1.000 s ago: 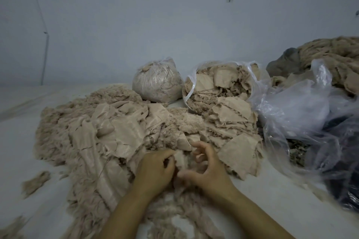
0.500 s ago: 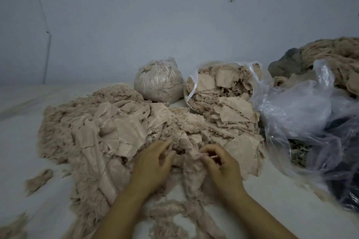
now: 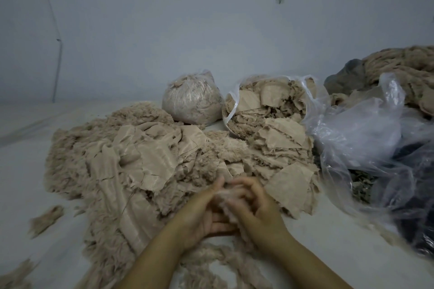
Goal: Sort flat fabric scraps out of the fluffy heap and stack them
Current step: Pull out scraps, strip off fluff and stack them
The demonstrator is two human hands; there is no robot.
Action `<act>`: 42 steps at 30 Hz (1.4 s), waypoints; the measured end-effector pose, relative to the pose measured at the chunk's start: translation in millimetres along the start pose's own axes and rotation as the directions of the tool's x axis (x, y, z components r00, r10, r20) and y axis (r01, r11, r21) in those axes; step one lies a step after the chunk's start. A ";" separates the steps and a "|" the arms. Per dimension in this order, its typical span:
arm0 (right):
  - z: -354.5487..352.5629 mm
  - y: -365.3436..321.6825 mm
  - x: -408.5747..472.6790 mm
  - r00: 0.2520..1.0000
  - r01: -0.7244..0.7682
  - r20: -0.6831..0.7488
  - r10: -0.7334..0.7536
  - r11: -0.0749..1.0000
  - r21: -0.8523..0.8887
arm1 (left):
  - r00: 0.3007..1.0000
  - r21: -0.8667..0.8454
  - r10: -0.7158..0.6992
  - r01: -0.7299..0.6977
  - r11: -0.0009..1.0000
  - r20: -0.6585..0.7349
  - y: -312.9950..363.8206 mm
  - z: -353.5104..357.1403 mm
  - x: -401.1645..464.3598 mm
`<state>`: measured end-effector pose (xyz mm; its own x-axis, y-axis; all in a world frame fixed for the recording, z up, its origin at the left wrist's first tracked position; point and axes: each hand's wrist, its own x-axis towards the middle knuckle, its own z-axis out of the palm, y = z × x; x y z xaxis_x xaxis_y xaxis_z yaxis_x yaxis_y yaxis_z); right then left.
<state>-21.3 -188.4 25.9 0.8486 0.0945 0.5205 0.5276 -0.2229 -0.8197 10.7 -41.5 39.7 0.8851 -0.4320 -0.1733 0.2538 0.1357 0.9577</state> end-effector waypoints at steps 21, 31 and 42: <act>3.3 -7.4 2.4 0.938 -0.347 0.067 0.341 0.907 0.241 | 0.995 -0.279 -0.096 0.088 0.956 -0.017 -0.6 -1.5 -2.2; 4.6 -7.1 -1.2 0.930 -0.366 0.102 0.353 0.909 0.200 | 0.955 -0.265 0.121 -0.194 0.944 -0.270 -0.5 2.0 3.7; 0.2 -6.9 2.0 0.889 -0.415 0.027 0.457 0.779 0.470 | 0.989 -0.042 0.072 -0.078 0.996 -0.126 -1.0 2.1 -3.3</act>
<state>-23.3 -186.4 32.5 0.9967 0.0086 0.0812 0.0766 0.2426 -0.9671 6.7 -42.0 39.8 0.9431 -0.3053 -0.1315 0.2004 0.2066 0.9577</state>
